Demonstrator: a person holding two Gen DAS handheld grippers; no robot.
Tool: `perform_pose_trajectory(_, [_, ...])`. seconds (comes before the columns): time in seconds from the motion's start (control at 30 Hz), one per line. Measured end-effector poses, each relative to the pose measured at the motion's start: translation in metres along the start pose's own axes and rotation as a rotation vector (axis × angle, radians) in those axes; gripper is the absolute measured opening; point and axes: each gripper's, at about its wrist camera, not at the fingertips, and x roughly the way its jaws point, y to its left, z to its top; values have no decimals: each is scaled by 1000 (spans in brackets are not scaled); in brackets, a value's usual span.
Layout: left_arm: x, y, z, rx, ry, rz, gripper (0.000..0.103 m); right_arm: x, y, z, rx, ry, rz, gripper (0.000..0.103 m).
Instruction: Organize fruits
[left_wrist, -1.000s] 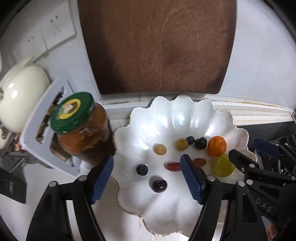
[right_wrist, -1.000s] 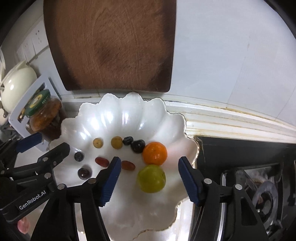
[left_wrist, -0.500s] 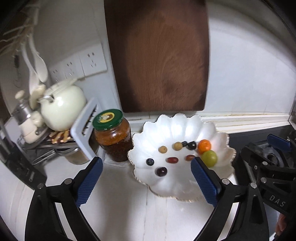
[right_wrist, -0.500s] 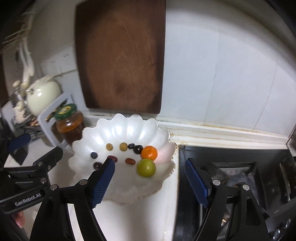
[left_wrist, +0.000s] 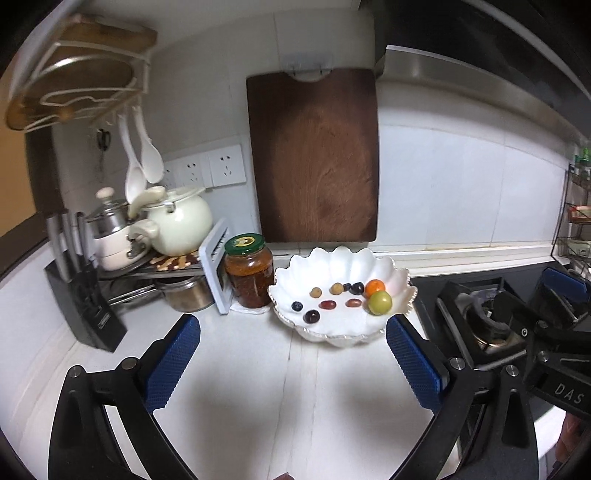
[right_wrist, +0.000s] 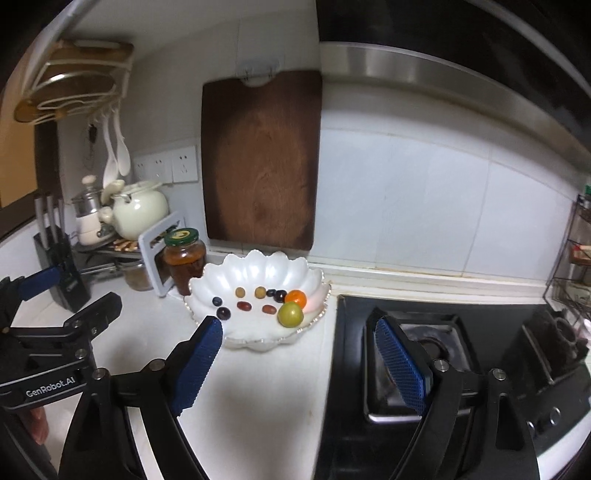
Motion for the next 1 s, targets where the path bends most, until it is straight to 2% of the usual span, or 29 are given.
perform_pose_trajectory(0.17, [-53, 0, -22, 18, -36, 9, 103, -49, -2, -22, -7, -39, -1, 91])
perform_pose_trajectory(0.47, [-135, 4, -61, -5, -73, 6, 103, -123, -8, -62, -8, -69, 1, 92])
perform_pose_trajectory(0.8, [-188, 4, -97, -17, -81, -13, 103, -186, -9, -95, 18, -116, -27, 92])
perform_pose_trajectory(1.0, [-205, 4, -109, -18, -84, -38, 103, -203, -6, -113, 22, -85, -21, 92])
